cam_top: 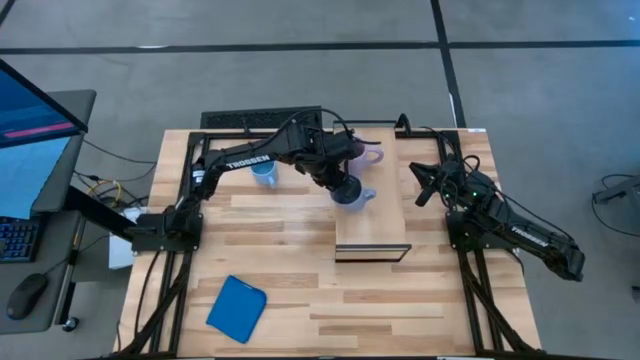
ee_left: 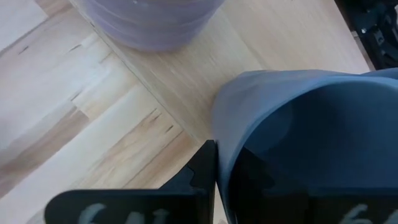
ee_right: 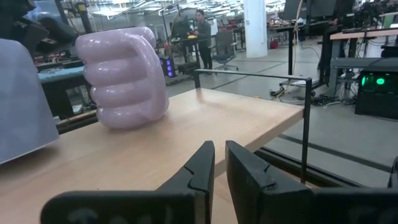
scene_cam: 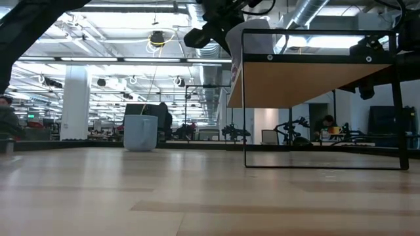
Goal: Stack small to large cups/mugs on shelf
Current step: Put the blue mug on the shelf
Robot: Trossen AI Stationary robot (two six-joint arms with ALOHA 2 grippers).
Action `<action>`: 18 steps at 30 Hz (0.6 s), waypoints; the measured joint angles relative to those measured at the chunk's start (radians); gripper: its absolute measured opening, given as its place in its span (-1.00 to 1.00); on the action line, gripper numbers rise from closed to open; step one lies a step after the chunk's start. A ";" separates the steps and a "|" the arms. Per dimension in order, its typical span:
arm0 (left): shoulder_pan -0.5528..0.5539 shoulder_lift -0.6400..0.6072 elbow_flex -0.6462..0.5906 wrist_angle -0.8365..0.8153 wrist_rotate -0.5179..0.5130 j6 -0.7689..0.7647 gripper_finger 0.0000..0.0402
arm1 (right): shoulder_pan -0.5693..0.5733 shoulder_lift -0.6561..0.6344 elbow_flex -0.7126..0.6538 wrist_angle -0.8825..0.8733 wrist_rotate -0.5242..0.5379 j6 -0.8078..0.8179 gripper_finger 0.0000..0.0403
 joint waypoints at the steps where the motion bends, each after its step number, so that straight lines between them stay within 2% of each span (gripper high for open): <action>1: 0.000 0.000 0.000 0.001 0.006 0.000 -0.91 | 0.000 0.000 0.000 0.000 0.000 0.000 -0.68; 18: 0.002 0.000 0.001 0.006 0.019 -0.024 -0.85 | 0.000 0.000 0.000 0.000 0.000 0.000 -0.68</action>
